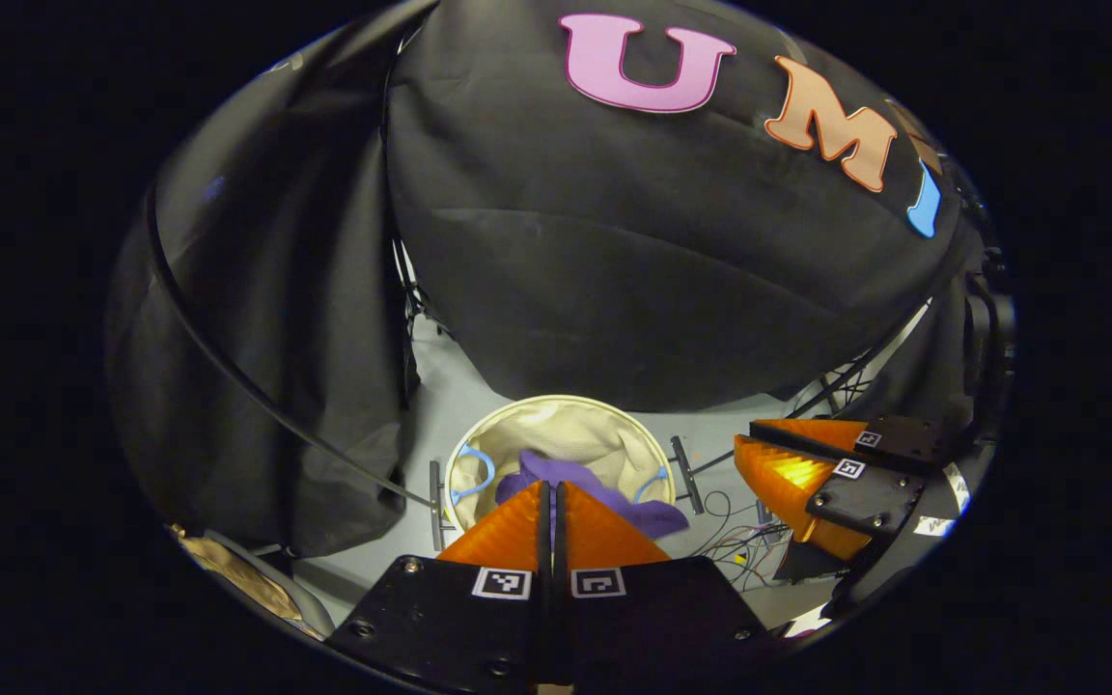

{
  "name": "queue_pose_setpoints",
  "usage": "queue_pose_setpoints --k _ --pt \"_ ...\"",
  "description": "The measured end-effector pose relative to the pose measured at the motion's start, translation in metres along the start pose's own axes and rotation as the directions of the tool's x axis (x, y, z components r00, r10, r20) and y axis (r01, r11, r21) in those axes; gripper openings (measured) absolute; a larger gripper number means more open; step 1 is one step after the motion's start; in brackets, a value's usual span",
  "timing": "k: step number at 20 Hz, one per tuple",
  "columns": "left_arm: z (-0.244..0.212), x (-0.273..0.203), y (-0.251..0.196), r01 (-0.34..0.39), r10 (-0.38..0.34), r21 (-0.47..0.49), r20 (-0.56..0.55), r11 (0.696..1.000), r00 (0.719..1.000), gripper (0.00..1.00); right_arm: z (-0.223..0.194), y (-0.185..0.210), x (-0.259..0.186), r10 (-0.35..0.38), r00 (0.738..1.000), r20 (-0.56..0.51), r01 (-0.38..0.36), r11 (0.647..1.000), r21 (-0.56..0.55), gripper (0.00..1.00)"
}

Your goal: Grasp the clothes on the hanger with both hands and then place them into the laundry hamper below.

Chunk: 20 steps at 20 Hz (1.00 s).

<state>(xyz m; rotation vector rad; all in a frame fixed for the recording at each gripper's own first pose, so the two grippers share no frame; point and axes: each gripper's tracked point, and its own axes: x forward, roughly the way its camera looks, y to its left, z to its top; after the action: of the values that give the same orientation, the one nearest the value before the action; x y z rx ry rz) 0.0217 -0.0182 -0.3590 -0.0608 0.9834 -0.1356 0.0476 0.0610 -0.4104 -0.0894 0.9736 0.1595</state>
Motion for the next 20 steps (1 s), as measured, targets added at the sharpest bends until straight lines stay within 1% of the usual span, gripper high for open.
queue_pose_setpoints --k 1,2,5,7,9,11,12,13,16,17,18,20 --pt "0.002 -0.005 0.001 -0.001 0.001 0.001 0.013 1.000 1.000 0.05 0.007 -0.003 -0.005 -0.006 1.000 0.020 0.006 1.000 0.008 0.10" --pt "0.009 -0.009 0.000 0.000 0.000 0.004 0.033 1.000 0.999 0.01 0.012 -0.006 -0.011 -0.013 0.999 0.042 0.012 1.000 0.018 0.10" --pt "0.029 -0.024 -0.002 -0.001 -0.001 0.021 0.109 1.000 0.994 0.01 0.039 -0.016 -0.029 -0.042 0.991 0.124 0.038 0.999 0.035 0.10" --pt "0.045 -0.040 -0.004 0.008 -0.012 0.026 0.171 1.000 0.985 0.01 0.059 -0.024 -0.046 -0.068 0.980 0.189 0.062 0.997 0.038 0.10" --pt "0.069 -0.058 -0.010 0.019 -0.026 0.030 0.247 0.999 0.969 0.01 0.082 -0.034 -0.064 -0.094 0.962 0.257 0.085 0.995 0.048 0.10" --pt "0.093 -0.075 -0.020 0.027 -0.038 0.040 0.327 0.999 0.944 0.01 0.104 -0.041 -0.087 -0.120 0.938 0.325 0.103 0.992 0.068 0.10" --pt "0.107 -0.085 -0.024 0.025 -0.041 0.047 0.366 0.999 0.930 0.05 0.114 -0.043 -0.099 -0.133 0.924 0.359 0.112 0.991 0.078 0.10" --pt "0.117 -0.096 -0.027 0.024 -0.043 0.052 0.402 0.998 0.915 0.01 0.125 -0.047 -0.113 -0.147 0.909 0.391 0.122 0.989 0.086 0.10" --pt "0.143 -0.132 -0.033 0.029 -0.062 0.073 0.502 0.997 0.862 0.01 0.154 -0.056 -0.153 -0.185 0.857 0.481 0.147 0.982 0.116 0.10" --pt "0.150 -0.145 -0.033 0.030 -0.070 0.083 0.530 0.996 0.845 0.05 0.164 -0.060 -0.166 -0.199 0.839 0.507 0.156 0.980 0.126 0.10" --pt "0.159 -0.158 -0.037 0.032 -0.078 0.093 0.551 0.995 0.831 0.01 0.171 -0.064 -0.180 -0.212 0.820 0.532 0.165 0.977 0.135 0.10" --pt "0.172 -0.189 -0.045 0.035 -0.093 0.107 0.598 0.994 0.796 0.00 0.188 -0.074 -0.208 -0.235 0.783 0.575 0.180 0.972 0.153 0.10"
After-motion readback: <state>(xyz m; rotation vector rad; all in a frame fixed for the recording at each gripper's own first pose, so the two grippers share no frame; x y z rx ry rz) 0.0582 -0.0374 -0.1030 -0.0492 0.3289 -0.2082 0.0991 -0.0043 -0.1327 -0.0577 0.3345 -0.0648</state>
